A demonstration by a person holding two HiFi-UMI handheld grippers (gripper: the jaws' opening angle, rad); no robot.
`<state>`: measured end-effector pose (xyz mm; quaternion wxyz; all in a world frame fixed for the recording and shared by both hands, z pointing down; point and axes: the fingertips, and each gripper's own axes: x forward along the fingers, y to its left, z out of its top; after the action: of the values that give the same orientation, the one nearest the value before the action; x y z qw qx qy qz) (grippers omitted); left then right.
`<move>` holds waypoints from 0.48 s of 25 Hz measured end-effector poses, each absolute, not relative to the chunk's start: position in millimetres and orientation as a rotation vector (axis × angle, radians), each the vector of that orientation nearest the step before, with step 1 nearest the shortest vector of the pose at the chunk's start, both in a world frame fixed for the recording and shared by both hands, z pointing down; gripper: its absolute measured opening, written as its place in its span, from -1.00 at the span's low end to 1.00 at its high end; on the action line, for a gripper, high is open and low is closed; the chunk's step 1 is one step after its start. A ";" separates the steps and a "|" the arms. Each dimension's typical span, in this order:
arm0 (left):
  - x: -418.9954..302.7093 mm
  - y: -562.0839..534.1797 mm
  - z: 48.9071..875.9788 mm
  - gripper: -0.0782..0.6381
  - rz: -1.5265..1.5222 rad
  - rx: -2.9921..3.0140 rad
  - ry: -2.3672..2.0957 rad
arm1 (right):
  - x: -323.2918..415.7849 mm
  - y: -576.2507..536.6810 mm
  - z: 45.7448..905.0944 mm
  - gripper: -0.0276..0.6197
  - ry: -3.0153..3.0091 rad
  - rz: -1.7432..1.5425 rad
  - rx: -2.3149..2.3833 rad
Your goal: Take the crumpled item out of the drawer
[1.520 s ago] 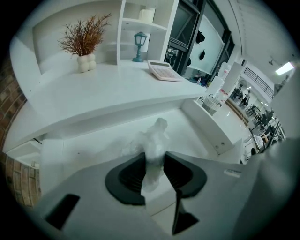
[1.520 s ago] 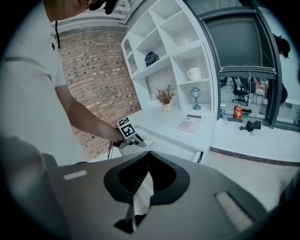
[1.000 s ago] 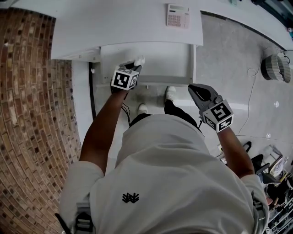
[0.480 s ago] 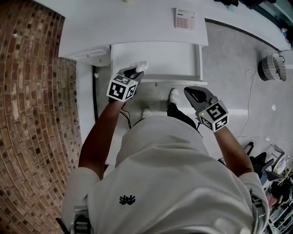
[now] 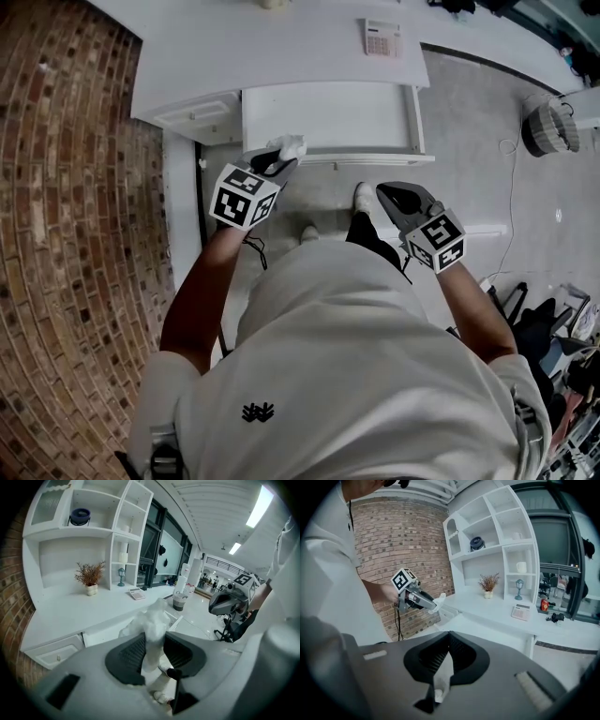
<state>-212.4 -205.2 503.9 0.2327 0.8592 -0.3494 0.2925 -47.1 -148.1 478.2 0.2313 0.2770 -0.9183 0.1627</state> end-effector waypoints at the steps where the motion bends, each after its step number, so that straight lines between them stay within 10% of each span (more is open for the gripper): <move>1: -215.3 -199.1 500.0 -0.44 0.801 2.372 -0.953 | -50.9 -143.7 477.2 -0.87 -2.524 0.444 0.771; 12: -242.4 -135.1 467.5 -0.44 0.785 2.471 -0.893 | -77.1 -91.6 474.2 -0.88 -2.500 0.433 0.836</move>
<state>-242.4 -135.1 467.5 0.1985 0.8832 -0.3191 0.2805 -77.1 -91.6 474.2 0.2331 0.3045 -0.9100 0.1575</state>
